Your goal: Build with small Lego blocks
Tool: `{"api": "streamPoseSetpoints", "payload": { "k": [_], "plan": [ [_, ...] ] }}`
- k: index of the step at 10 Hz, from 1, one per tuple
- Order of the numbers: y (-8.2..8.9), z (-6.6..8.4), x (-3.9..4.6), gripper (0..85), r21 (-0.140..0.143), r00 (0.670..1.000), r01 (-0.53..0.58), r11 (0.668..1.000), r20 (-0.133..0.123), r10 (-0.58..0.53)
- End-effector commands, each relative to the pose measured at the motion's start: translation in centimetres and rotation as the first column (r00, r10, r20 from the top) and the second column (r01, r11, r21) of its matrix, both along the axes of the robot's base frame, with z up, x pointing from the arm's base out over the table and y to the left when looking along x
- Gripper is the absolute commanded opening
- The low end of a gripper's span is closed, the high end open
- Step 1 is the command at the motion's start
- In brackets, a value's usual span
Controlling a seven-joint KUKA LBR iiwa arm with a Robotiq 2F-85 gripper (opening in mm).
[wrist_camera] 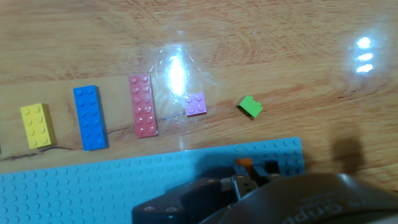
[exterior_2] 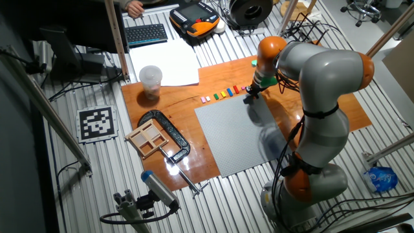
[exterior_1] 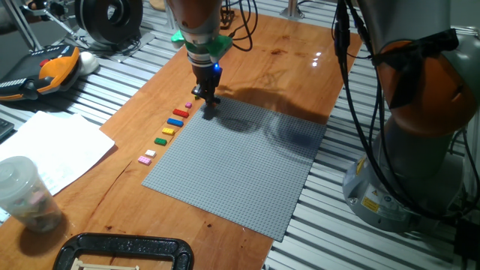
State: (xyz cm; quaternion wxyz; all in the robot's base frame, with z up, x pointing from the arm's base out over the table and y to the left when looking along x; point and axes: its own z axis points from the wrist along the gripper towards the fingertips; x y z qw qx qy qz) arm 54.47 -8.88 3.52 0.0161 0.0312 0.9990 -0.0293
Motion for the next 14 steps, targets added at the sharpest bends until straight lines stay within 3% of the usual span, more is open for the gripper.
{"api": "streamPoseSetpoints", "payload": {
  "k": [1, 4, 6, 8, 9, 10, 11, 12, 13, 14],
  "plan": [
    [0.1, 0.1, -0.05, 17.0, 0.006, 1.0, 0.008, 1.0, -0.003, -0.008],
    [0.4, 1.7, -0.05, 17.0, 0.021, 1.0, 0.02, 1.0, -0.025, -0.02],
    [0.2, 2.2, -0.16, 17.0, 0.008, 0.999, 0.033, 0.999, -0.025, -0.033],
    [-0.1, 2.4, 0.65, 17.0, 0.036, 0.998, 0.053, 0.998, -0.03, -0.052],
    [-0.1, 2.4, 1.07, 17.0, 0.032, 0.998, 0.053, 0.998, -0.027, -0.052],
    [0.0, 2.8, 0.93, 17.0, 0.02, 0.997, 0.071, 0.997, -0.027, -0.071],
    [0.3, 3.0, 1.0, 17.0, 0.02, 0.995, 0.087, 0.996, -0.059, -0.085],
    [0.2, 3.0, 0.78, 17.0, 0.048, 0.993, 0.098, 0.994, -0.069, -0.094],
    [0.4, 3.4, 0.69, 17.0, 0.02, 0.994, 0.095, 0.995, -0.062, -0.093],
    [0.4, 3.5, 0.6, 17.0, 0.03, 0.995, 0.078, 0.996, -0.069, -0.076]
  ]
}}
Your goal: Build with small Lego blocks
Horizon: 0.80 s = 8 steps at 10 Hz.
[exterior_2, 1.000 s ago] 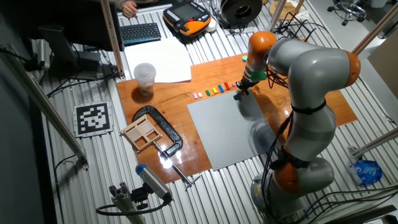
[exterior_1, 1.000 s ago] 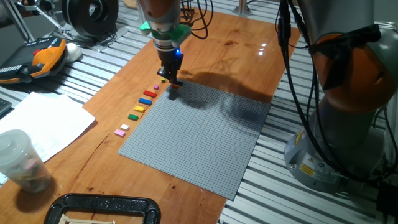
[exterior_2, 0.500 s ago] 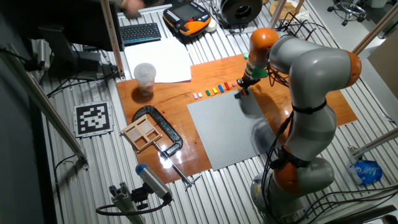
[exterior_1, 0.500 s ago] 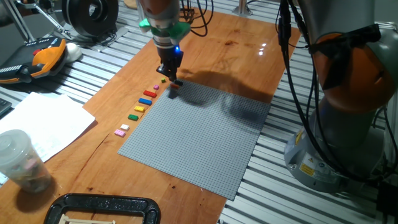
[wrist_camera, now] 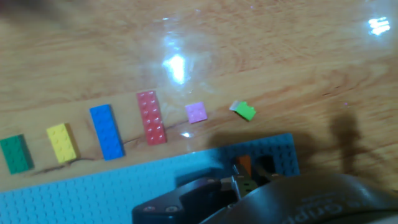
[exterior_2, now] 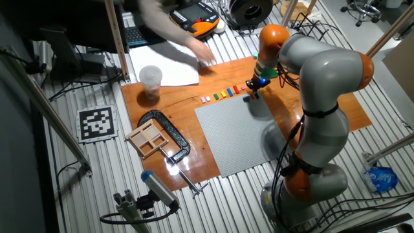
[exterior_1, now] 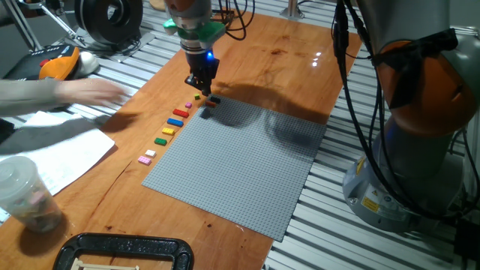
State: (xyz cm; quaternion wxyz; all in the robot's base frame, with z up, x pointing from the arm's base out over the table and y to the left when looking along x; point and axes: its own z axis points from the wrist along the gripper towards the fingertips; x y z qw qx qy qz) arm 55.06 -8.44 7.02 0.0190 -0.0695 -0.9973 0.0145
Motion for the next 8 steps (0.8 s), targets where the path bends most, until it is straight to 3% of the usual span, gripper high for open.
{"api": "streamPoseSetpoints", "payload": {
  "k": [1, 2, 4, 6, 7, 8],
  "plan": [
    [0.1, 0.0, -0.3, 17.0, 0.013, 1.0, -0.009, 1.0, -0.003, 0.009],
    [0.4, 0.2, -0.4, 34.0, 0.016, 1.0, -0.007, 1.0, -0.003, 0.007],
    [-0.1, 0.4, 0.29, 34.0, 0.026, 0.999, -0.033, 0.999, -0.012, 0.033],
    [-0.6, 1.4, 0.7, 34.0, 0.005, 0.998, -0.055, 0.998, 0.002, 0.055],
    [-0.9, 1.7, 0.89, 34.0, 0.003, 0.998, -0.067, 0.998, 0.0, 0.067],
    [-0.8, 1.5, 0.96, 34.0, 0.001, 0.997, -0.077, 0.997, 0.015, 0.077]
  ]
}}
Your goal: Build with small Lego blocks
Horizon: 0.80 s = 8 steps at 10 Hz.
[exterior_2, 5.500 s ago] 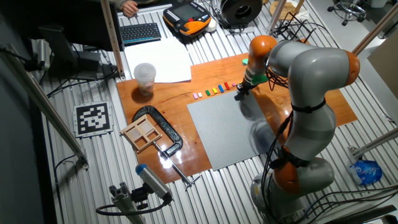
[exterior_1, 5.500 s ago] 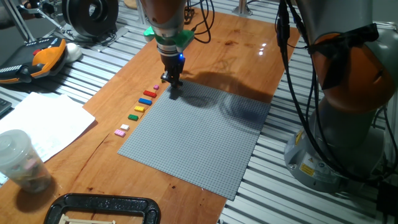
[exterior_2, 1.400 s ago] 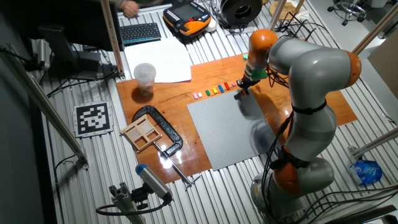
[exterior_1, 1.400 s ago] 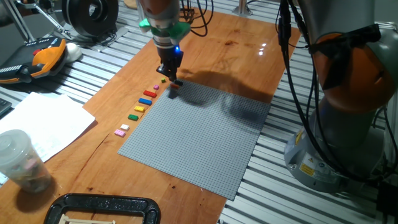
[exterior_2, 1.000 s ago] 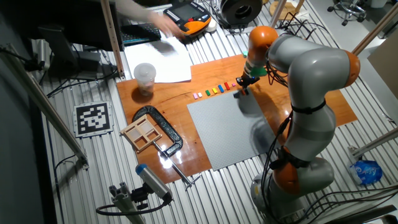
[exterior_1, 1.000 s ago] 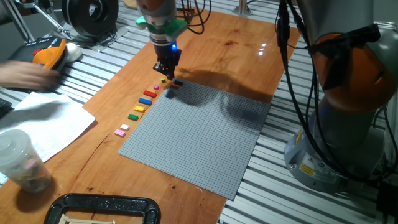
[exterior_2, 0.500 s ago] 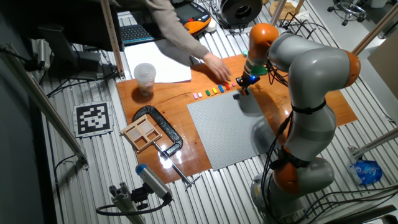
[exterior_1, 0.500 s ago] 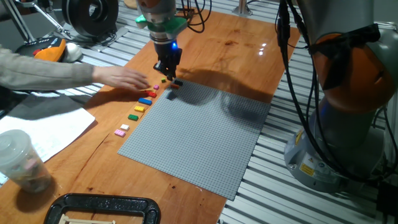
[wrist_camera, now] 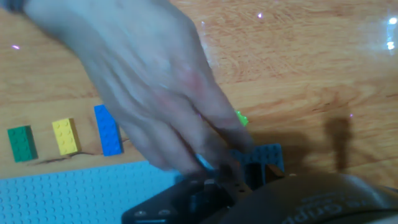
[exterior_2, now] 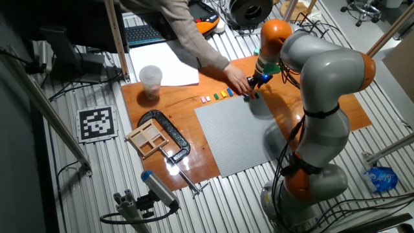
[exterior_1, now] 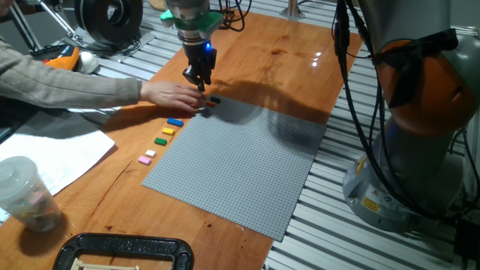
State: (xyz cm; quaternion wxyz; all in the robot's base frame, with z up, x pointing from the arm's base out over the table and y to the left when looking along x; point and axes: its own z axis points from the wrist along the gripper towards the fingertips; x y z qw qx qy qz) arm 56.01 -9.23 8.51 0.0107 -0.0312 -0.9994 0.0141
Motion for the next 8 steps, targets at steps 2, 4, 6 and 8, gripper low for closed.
{"api": "streamPoseSetpoints", "payload": {
  "k": [2, 4, 6, 8],
  "plan": [
    [0.04, 0.21, -0.13, 34.0, -0.008, 0.999, -0.023, 1.0, 0.023, 0.024],
    [-0.03, 0.48, -0.3, 34.0, -0.007, 0.999, -0.036, 0.999, 0.035, 0.036],
    [-0.19, 0.53, -0.58, 34.0, -0.006, 0.998, -0.046, 0.999, 0.052, 0.046],
    [-0.17, 0.65, -0.63, 34.0, -0.008, 0.994, -0.063, 0.998, 0.083, 0.064]
  ]
}}
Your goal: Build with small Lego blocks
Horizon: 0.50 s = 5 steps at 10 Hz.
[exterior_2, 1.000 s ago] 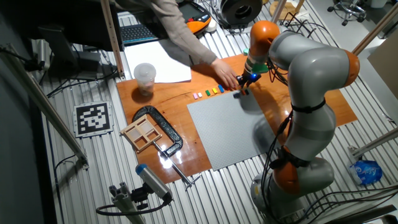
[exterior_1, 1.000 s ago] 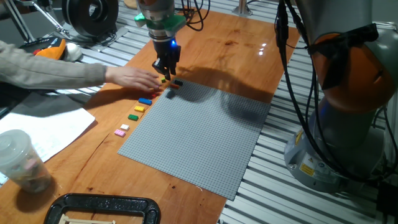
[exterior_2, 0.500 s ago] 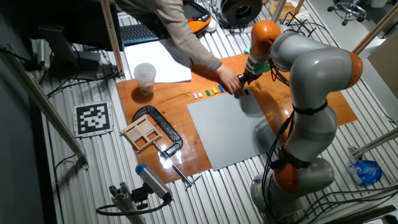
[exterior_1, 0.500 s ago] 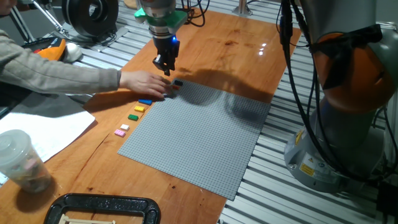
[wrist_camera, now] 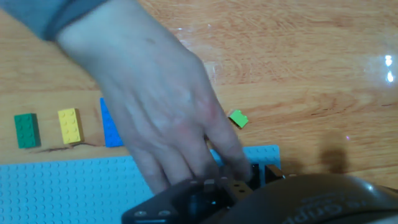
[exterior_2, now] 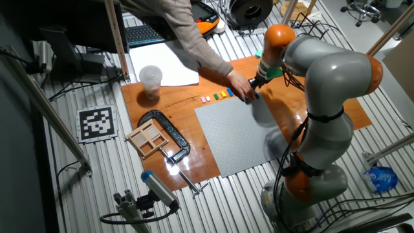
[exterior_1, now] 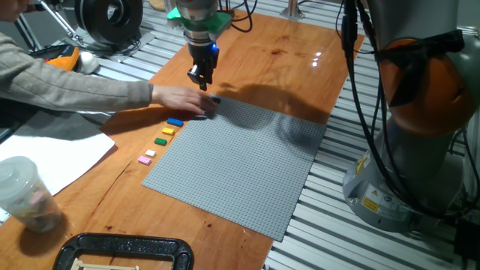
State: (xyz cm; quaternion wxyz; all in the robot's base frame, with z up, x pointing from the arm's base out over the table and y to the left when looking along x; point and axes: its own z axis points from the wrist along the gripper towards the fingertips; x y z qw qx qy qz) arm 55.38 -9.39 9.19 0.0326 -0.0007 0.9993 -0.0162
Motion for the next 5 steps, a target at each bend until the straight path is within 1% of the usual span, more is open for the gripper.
{"api": "streamPoseSetpoints", "payload": {
  "k": [1, 3, 5],
  "plan": [
    [-0.04, 0.1, -0.05, 34.0, -0.001, 1.0, -0.005, 1.0, 0.006, 0.005],
    [-0.14, 0.55, -0.35, 34.0, -0.01, 1.0, -0.014, 1.0, 0.011, 0.014],
    [-0.29, 0.75, -0.56, 34.0, -0.012, 1.0, -0.017, 1.0, 0.008, 0.017]
  ]
}}
